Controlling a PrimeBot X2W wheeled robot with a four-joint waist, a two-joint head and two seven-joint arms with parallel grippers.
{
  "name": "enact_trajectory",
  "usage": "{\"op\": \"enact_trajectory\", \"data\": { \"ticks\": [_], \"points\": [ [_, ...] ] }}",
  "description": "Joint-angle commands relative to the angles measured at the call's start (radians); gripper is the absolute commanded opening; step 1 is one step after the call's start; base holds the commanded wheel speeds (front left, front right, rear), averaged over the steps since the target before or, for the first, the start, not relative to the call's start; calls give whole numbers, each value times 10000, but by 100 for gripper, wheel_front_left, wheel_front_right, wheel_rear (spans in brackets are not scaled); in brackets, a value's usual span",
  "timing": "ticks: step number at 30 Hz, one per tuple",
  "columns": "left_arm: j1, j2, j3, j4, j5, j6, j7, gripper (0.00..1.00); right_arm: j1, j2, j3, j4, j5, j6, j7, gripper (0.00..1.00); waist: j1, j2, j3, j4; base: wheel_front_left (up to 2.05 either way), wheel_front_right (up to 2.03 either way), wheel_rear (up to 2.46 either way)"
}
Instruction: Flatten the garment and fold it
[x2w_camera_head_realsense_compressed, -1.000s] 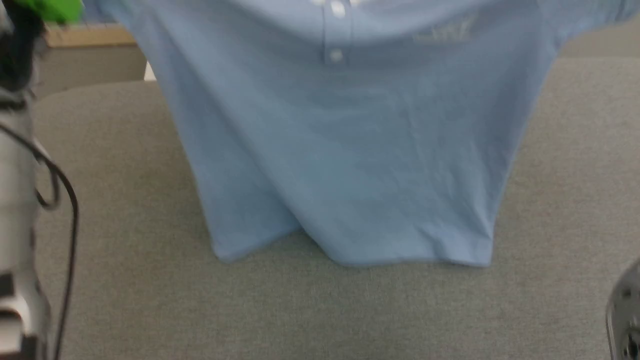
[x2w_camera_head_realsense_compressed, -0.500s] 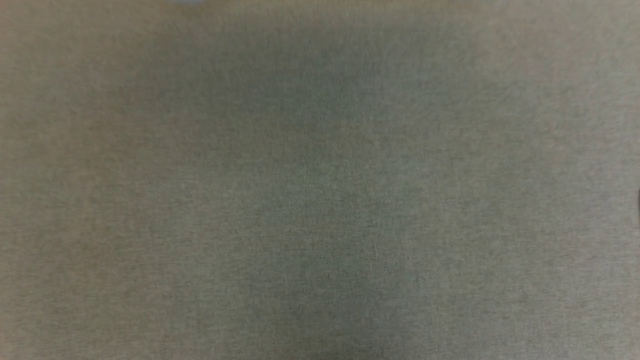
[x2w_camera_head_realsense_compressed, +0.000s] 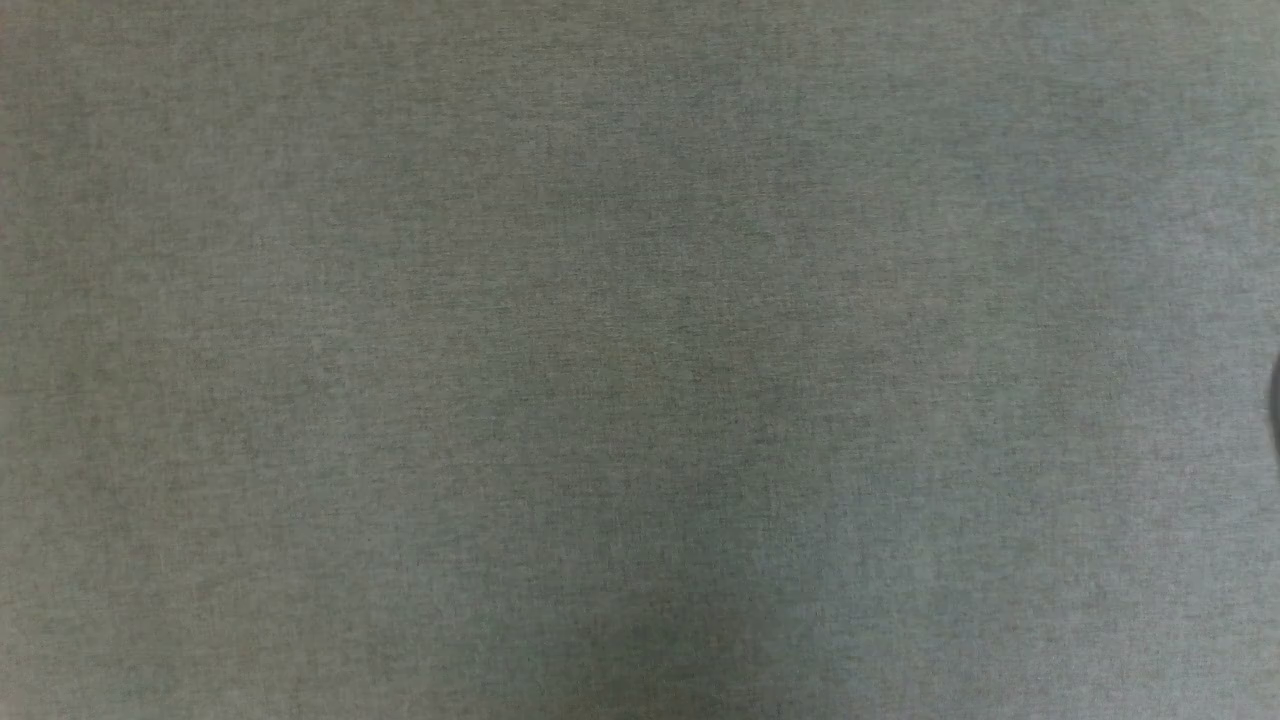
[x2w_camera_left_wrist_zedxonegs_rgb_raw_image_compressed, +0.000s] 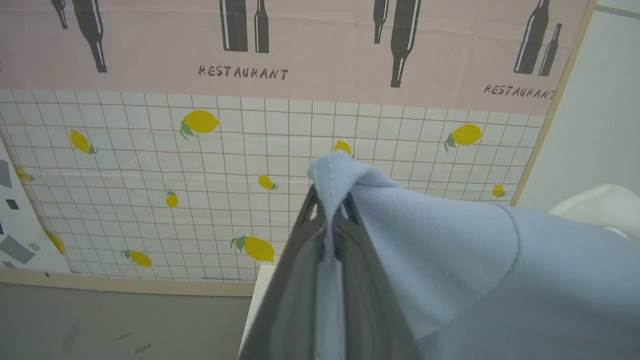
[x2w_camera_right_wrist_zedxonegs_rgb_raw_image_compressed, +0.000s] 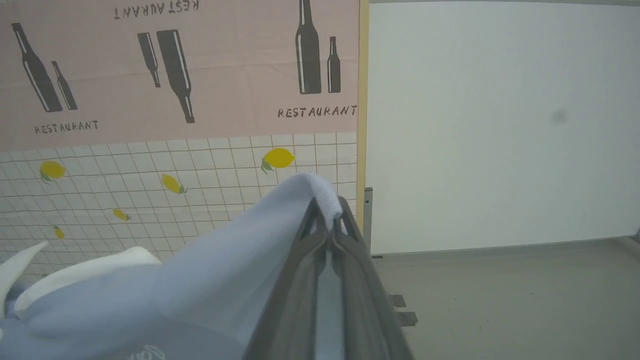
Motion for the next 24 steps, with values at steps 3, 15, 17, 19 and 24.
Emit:
{"op": "enact_trajectory", "data": {
  "ticks": [3, 15, 17, 19, 24],
  "points": [
    [939, -81, -197, 231, -382, -112, -405, 0, 985, -6, 317, 29, 479, 35, -256, 0, -3, 47, -434, 178, 0, 0, 0],
    [6203, -598, -1411, -239, -2032, -143, -1739, 0, 6628, -283, 1484, -846, 2709, 35, -729, 0, -3, 47, -3281, 622, 0, 0, 0],
    [7240, -761, -1535, -405, -2344, -144, -1875, 0, 7793, -285, 1421, -1076, 3195, 35, -826, 0, -3, 47, -3830, 652, 0, 0, 0],
    [8239, -864, -1639, -515, -2568, -144, -1906, 0, 8939, -289, 1500, -1307, 3484, 35, -799, 0, -3, 47, -4268, 651, 0, 0, 0],
    [10550, -1274, -1704, -821, -3066, 35, -2040, 0, 11619, -378, 1429, -1745, 3967, 35, -905, 0, -3, 47, -5238, 666, 0, 0, 0]
  ]
}}
